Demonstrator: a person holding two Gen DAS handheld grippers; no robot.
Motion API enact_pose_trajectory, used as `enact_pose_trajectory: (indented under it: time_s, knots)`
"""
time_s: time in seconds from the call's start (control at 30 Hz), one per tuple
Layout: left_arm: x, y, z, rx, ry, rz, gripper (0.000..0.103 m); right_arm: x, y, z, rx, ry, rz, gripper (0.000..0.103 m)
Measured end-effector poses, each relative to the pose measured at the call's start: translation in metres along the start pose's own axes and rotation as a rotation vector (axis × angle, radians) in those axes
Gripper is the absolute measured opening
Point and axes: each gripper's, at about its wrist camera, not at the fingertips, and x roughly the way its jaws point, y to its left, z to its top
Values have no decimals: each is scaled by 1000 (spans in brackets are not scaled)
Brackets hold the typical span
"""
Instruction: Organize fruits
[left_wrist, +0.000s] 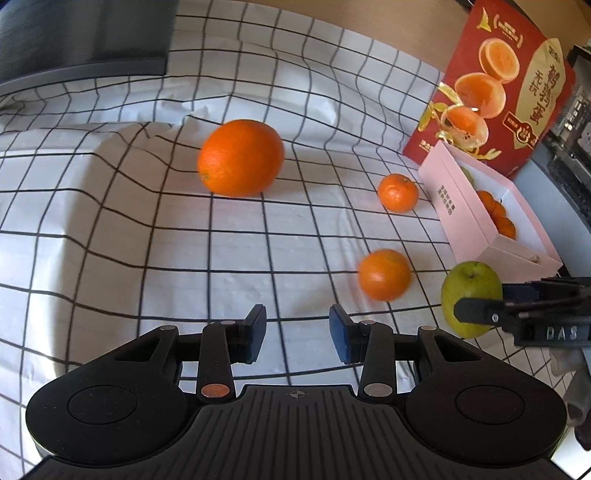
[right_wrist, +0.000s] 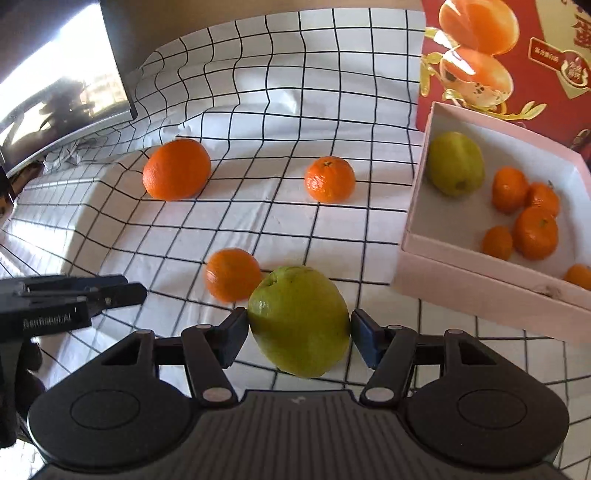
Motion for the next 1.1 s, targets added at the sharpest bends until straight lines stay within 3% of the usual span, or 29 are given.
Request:
enact_pose_trajectory:
  time_s: [0.33, 0.63, 0.83, 1.1]
  knots:
    - [11, -29, 1, 71, 20, -30, 42, -13, 13, -25, -110, -55, -50, 64]
    - [12, -39, 10, 107, -8, -14, 42, -19, 1, -45, -50, -45, -88, 69]
    - [25, -56, 24, 228, -18, -26, 44, -22, -6, -57, -16, -26, -88, 69]
    - [38, -58, 38, 213, -32, -113, 46, -23, 1, -76, -43, -7, -107, 75]
